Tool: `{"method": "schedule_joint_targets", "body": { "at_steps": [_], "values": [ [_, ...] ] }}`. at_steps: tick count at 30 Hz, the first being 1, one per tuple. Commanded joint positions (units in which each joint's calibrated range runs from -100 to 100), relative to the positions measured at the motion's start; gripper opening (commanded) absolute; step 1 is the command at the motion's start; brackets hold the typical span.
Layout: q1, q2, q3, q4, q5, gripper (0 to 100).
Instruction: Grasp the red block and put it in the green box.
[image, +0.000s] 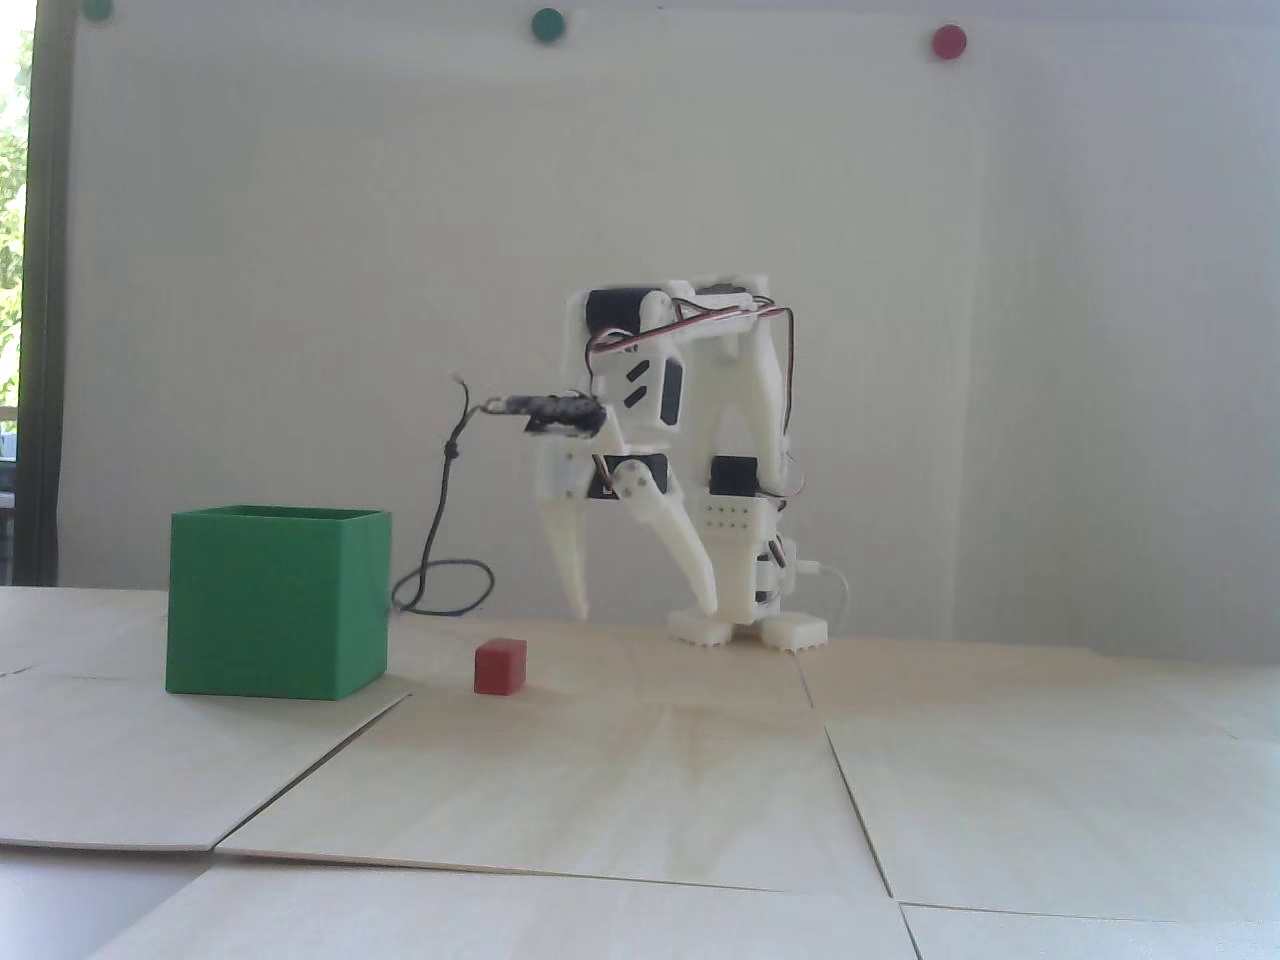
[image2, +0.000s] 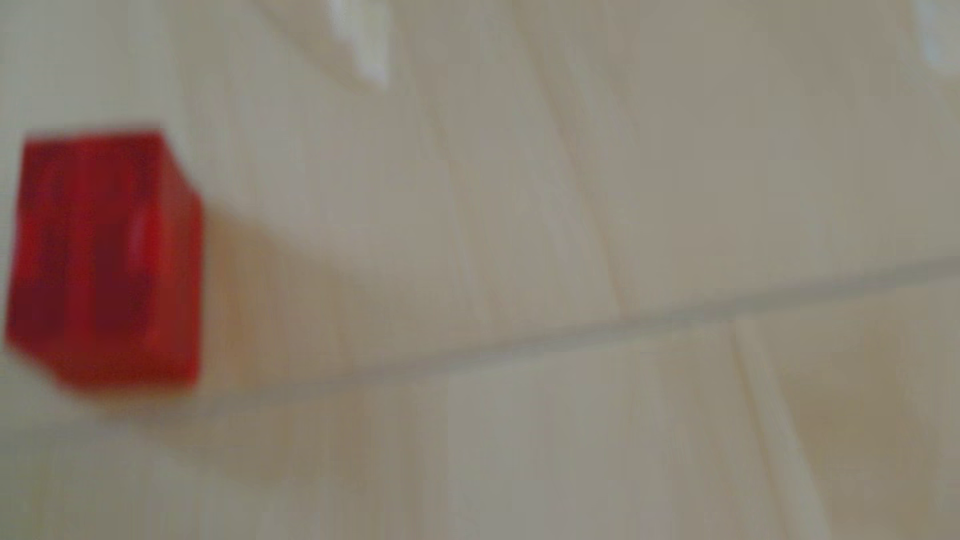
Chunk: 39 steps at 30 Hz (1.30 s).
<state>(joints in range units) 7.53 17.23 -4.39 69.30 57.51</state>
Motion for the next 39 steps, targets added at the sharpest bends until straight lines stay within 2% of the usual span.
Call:
{"method": "schedule_joint_targets", "body": {
  "at_steps": [1, 6, 13, 17, 25, 33, 37, 39],
  "values": [
    [0.72, -1.4, -3.87, -3.53, 0.11, 37],
    [1.04, -1.55, -3.95, 3.38, 0.11, 37],
    [3.61, -1.63, -3.95, 21.85, 0.06, 37],
    [5.22, -1.63, -3.95, 25.22, 0.06, 37],
    [9.88, -1.63, -4.66, 24.88, 0.01, 37],
    [10.04, -1.47, -4.66, 24.8, -0.04, 37],
    [11.01, -1.16, -4.66, 19.91, -1.5, 37],
    [10.85, -0.92, -4.66, 14.59, -4.42, 37]
  ]
}}
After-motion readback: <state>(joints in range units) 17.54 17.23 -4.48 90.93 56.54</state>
